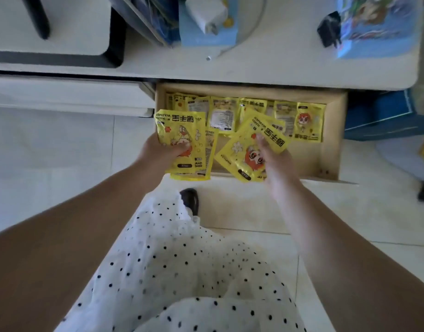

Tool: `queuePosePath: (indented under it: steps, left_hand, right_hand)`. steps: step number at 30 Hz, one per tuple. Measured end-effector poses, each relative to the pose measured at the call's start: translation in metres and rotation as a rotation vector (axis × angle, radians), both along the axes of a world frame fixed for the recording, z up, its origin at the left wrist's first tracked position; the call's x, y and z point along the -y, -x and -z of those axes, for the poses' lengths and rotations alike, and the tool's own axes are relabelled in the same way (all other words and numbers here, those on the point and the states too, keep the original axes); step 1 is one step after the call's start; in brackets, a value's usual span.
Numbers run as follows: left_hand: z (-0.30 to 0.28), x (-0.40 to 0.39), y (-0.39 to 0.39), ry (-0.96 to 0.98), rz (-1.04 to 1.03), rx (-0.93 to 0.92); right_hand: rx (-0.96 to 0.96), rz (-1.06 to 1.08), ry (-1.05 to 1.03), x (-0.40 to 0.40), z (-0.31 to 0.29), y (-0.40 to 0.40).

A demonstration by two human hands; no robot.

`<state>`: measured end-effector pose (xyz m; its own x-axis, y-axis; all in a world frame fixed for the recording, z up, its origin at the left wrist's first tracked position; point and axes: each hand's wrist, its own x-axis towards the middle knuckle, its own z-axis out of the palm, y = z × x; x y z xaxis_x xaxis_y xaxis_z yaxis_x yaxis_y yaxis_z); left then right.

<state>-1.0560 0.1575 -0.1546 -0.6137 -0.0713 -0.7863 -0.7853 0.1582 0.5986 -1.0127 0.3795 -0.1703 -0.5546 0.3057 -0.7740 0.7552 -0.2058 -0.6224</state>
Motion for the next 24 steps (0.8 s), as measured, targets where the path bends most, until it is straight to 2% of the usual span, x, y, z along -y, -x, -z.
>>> queuePosePath:
  steps: [7,11,13,24]
  left_hand:
    - [0.094,0.021,0.028,0.043,0.056,0.037]
    - [0.132,0.022,0.038,0.253,0.303,-0.009]
    - [0.148,0.026,0.041,0.295,0.362,0.012]
    - [0.169,0.032,0.04,0.234,0.418,0.095]
  right_hand:
    - [0.028,-0.247,-0.102,0.004,0.091,0.039]
    - [0.067,-0.411,-0.137,0.017,0.117,0.049]
    - [0.065,-0.427,-0.15,0.025,0.125,0.051]
    - [0.146,-0.532,-0.148,0.033,0.136,0.046]
